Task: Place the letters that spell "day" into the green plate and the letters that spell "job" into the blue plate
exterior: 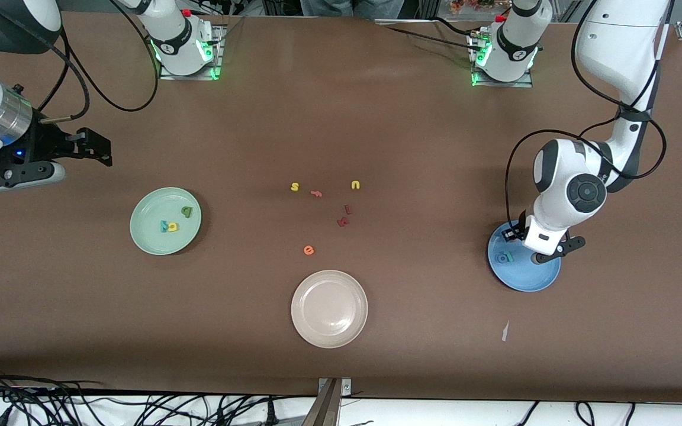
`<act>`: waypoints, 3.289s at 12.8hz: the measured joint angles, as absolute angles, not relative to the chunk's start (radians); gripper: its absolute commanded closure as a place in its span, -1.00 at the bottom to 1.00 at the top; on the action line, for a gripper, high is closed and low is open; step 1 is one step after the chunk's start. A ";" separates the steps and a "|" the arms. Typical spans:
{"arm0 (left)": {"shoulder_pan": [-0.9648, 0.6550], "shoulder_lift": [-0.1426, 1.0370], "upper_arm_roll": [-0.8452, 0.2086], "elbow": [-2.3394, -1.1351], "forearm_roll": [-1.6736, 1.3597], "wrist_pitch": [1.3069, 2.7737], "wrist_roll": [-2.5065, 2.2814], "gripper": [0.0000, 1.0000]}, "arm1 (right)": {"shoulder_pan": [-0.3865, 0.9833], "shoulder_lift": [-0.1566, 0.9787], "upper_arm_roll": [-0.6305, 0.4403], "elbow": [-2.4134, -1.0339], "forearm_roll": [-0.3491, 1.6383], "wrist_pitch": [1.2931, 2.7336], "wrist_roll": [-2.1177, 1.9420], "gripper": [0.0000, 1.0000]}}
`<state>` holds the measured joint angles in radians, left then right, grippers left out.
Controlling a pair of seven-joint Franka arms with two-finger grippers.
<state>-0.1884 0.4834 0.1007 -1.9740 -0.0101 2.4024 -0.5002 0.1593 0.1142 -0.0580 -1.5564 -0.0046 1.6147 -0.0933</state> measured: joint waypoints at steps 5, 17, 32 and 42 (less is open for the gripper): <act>-0.173 0.462 0.101 -1.852 -0.010 2.209 -0.458 -1.00 | 0.159 0.116 -0.059 -1.556 -0.005 1.615 -0.095 -1.00; 0.089 0.276 -0.128 -1.692 0.074 1.839 -0.197 -1.00 | 0.159 0.121 -0.059 -1.552 -0.005 1.615 -0.099 -1.00; 0.102 0.120 -0.105 -1.533 0.030 1.510 -0.053 -1.00 | 0.159 0.123 -0.059 -1.550 -0.005 1.615 -0.100 -1.00; 0.173 0.124 -0.171 -1.549 0.030 1.543 -0.052 -1.00 | 0.159 0.123 -0.059 -1.550 -0.005 1.615 -0.101 -1.00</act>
